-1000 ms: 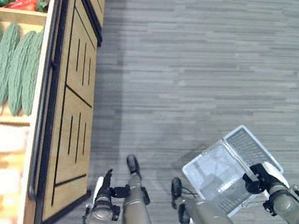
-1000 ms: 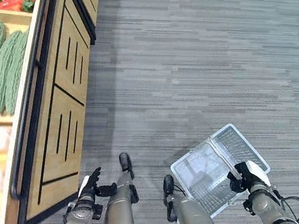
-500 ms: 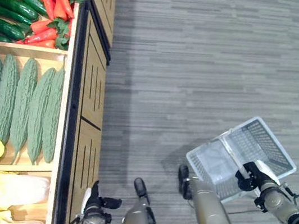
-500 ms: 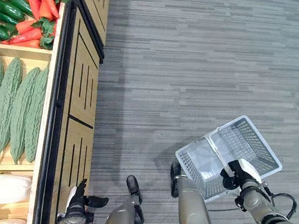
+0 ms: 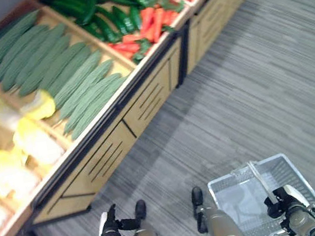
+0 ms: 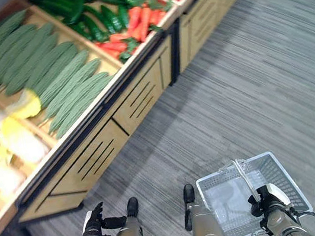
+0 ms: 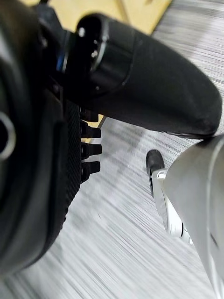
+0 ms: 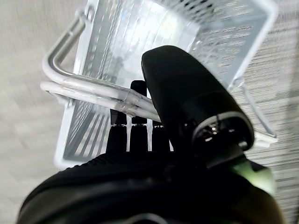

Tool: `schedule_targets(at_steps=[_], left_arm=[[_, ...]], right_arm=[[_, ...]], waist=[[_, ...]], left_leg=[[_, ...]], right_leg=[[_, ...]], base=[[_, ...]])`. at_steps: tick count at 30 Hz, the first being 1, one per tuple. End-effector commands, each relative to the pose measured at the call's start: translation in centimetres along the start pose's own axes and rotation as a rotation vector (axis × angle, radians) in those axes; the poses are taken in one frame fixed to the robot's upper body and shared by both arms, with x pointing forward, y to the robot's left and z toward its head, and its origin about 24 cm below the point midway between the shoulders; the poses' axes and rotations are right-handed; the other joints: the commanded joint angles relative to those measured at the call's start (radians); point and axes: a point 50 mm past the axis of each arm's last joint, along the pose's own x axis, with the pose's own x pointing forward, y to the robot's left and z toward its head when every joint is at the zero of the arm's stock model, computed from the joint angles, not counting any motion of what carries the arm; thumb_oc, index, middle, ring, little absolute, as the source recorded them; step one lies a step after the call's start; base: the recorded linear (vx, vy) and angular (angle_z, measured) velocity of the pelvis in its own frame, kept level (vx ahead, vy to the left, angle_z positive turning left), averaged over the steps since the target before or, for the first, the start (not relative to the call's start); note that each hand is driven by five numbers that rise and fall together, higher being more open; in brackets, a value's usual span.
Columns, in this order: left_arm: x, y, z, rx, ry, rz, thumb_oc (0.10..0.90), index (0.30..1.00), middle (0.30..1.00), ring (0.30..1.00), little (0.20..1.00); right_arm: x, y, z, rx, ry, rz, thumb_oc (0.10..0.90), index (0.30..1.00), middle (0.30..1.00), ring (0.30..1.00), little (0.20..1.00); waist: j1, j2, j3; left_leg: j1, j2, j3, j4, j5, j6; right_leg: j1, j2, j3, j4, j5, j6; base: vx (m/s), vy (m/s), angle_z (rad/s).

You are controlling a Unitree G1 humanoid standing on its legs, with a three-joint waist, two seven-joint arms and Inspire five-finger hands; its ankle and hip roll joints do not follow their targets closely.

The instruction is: Get the vegetables into the basket

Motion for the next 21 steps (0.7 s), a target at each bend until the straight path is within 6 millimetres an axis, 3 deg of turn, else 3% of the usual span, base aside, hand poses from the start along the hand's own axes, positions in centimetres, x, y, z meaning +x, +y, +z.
schedule_targets(at_steps=[1, 2, 3, 9, 13, 17, 21], left_arm=[[-0.8, 0.8, -3.6, 0.073, 0.111, 0.016, 0.900, 1.000, 1.000, 1.000, 1.000], [-0.7, 0.8, -3.2, 0.100, 0.103, 0.015, 0.900, 1.000, 1.000, 1.000, 1.000], [-0.6, 0.8, -3.1, 0.108, 0.100, 0.014, 0.900, 1.000, 1.000, 1.000, 1.000], [-0.5, 1.3, -3.0, 0.196, 0.096, 0.003, 0.900, 1.000, 1.000, 1.000, 1.000], [-0.3, 1.3, -2.5, 0.207, 0.075, -0.005, 0.900, 1.000, 1.000, 1.000, 1.000], [-0.3, 1.8, -2.8, 0.178, 0.079, 0.004, 0.900, 1.000, 1.000, 1.000, 1.000], [-0.5, 1.9, -3.4, 0.170, 0.095, -0.003, 0.900, 1.000, 1.000, 1.000, 1.000]], right_arm=[[-0.3, -2.6, -2.6, 0.042, 0.047, -0.110, 0.400, 0.300, 0.300, 0.300, 0.300], [-0.7, -2.0, -3.6, 0.087, 0.098, -0.109, 0.400, 0.300, 0.300, 0.300, 0.300], [-0.8, -1.7, -4.0, 0.101, 0.120, -0.099, 0.400, 0.300, 0.300, 0.300, 0.300], [-0.8, -0.1, -3.1, 0.106, 0.104, -0.056, 0.400, 0.300, 0.300, 0.300, 0.300], [-0.8, 0.1, -2.8, 0.111, 0.106, -0.045, 0.400, 0.300, 0.300, 0.300, 0.300], [-0.6, 0.6, -1.9, 0.084, 0.085, -0.014, 0.400, 0.300, 0.300, 0.300, 0.300], [-0.4, 0.9, -1.0, 0.080, 0.058, -0.004, 0.400, 0.300, 0.300, 0.300, 0.300]], waist=[[-0.050, 0.014, 0.011], [-0.063, 0.033, 0.001], [-0.061, 0.037, -0.002], [-0.049, 0.035, -0.011], [-0.045, 0.026, -0.002], [-0.028, -0.009, -0.004], [-0.015, -0.017, -0.002]], left_leg=[[0.109, 0.075, 0.261, 0.107, -0.212, -0.017], [0.132, 0.110, 0.366, 0.124, -0.226, -0.041], [0.125, 0.104, 0.366, 0.121, -0.228, -0.044], [0.130, 0.035, 0.268, -0.056, -0.197, -0.028], [0.116, 0.010, 0.241, -0.032, -0.217, -0.017], [0.084, -0.039, 0.237, 0.009, -0.252, 0.017], [0.094, -0.073, 0.225, 0.009, -0.281, 0.048]], right_leg=[[0.030, -0.119, 0.028, -0.042, 0.060, 0.208], [0.066, -0.124, -0.040, -0.043, 0.029, 0.212], [0.078, -0.126, -0.058, -0.047, 0.026, 0.213], [0.060, -0.148, -0.056, -0.039, 0.054, 0.239], [0.066, -0.176, -0.050, -0.039, 0.073, 0.250], [0.071, -0.228, -0.050, -0.071, 0.162, 0.273], [0.060, -0.262, -0.044, 0.021, 0.182, 0.287]], base=[[0.05, -0.164, 1.71], [0.07, -0.129, 1.45], [0.08, -0.129, 1.43], [0.02, 0.093, 0.52], [0.03, 0.163, 0.06], [0.00, 0.223, 0.25], [0.04, 0.231, 0.09]])
